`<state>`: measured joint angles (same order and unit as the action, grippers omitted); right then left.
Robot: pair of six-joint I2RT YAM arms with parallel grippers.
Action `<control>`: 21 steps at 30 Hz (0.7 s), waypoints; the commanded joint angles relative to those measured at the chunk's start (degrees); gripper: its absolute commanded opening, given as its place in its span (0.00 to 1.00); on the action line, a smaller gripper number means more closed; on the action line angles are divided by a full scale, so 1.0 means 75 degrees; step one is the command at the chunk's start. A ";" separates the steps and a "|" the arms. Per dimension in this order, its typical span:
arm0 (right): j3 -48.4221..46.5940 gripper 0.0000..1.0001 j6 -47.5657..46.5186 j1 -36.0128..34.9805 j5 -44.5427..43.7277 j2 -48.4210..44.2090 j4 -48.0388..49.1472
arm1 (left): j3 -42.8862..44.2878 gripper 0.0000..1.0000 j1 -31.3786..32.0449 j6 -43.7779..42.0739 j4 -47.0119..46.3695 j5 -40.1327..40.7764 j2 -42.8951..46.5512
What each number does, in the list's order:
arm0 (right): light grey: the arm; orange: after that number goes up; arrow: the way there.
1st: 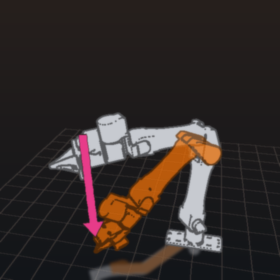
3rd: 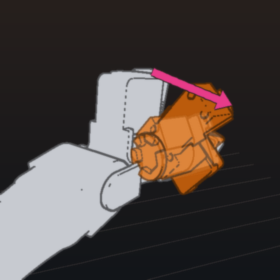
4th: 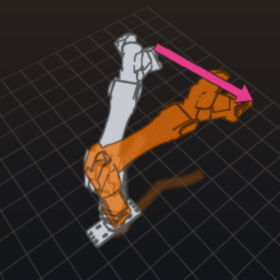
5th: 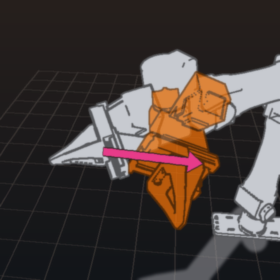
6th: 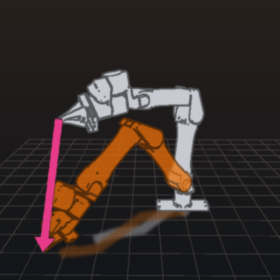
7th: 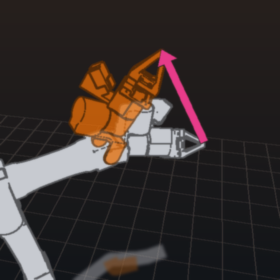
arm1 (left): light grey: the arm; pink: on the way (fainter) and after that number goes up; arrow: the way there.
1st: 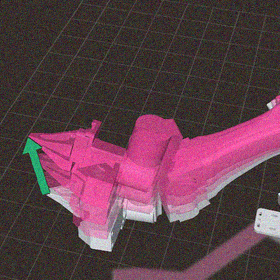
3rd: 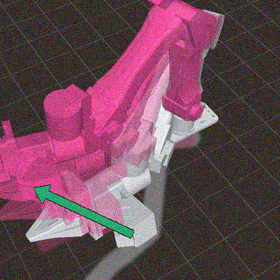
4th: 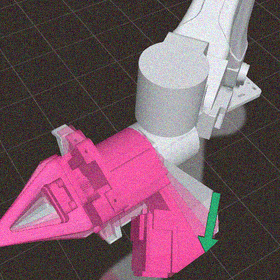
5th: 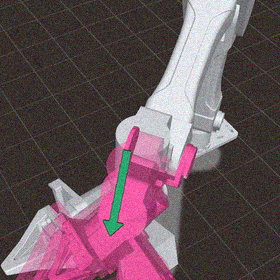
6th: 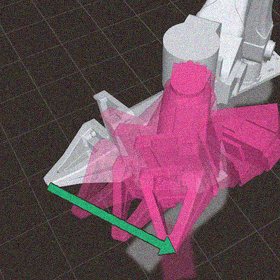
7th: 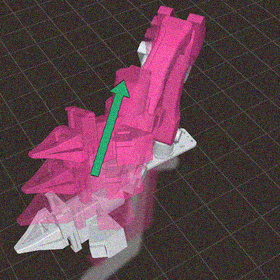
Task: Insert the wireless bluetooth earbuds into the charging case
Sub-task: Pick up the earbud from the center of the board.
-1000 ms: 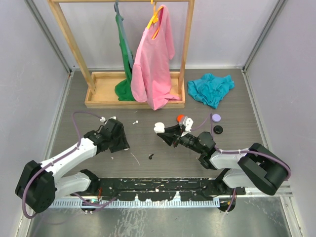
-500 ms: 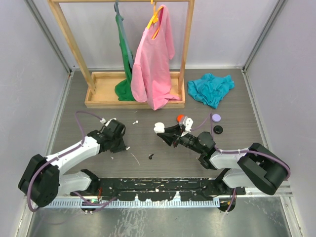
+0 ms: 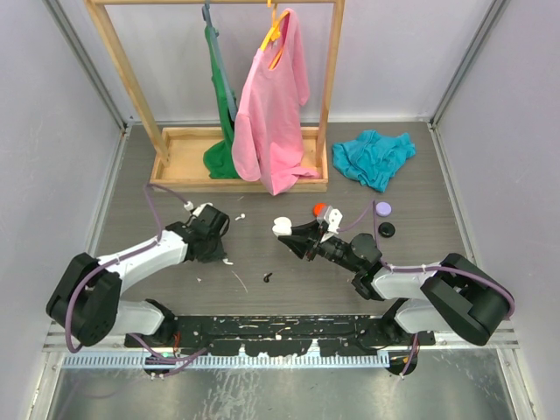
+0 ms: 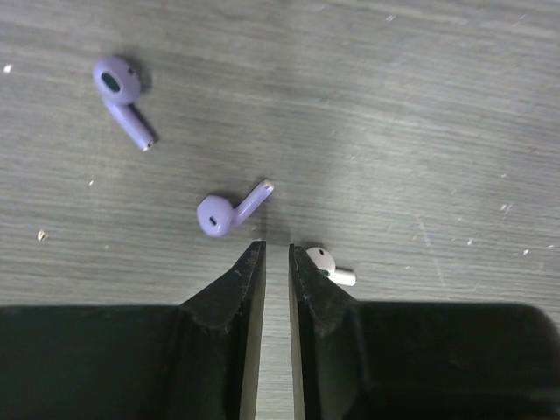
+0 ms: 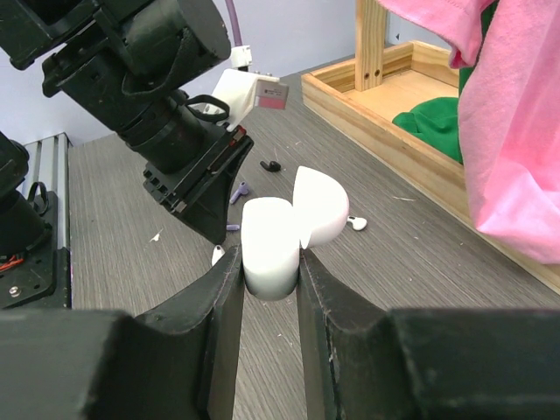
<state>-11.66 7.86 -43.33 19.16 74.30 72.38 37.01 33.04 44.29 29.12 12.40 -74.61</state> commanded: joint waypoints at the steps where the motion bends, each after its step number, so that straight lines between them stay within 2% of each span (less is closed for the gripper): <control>1: -0.0103 0.18 0.0032 -0.0017 0.0030 0.0007 0.0489 | 0.0521 0.19 -0.0034 -0.0342 -0.0547 0.0266 -0.0154; 7: -0.0111 0.18 0.0053 -0.0017 0.0037 0.0008 0.0463 | 0.0847 0.25 -0.0046 -0.0579 -0.0628 0.0220 -0.0338; 17: -0.0139 0.19 0.0056 -0.0029 0.0047 0.0020 0.0439 | 0.0146 0.46 -0.0034 0.0380 -0.0136 -0.0377 0.0642; 21: -0.0153 0.19 0.0063 -0.0031 0.0062 0.0022 0.0419 | 0.0034 0.48 -0.0024 0.0469 -0.0308 -0.0566 0.0531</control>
<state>-11.66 7.94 -43.33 19.18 74.30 72.31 38.02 32.93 45.78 27.97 10.00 -70.67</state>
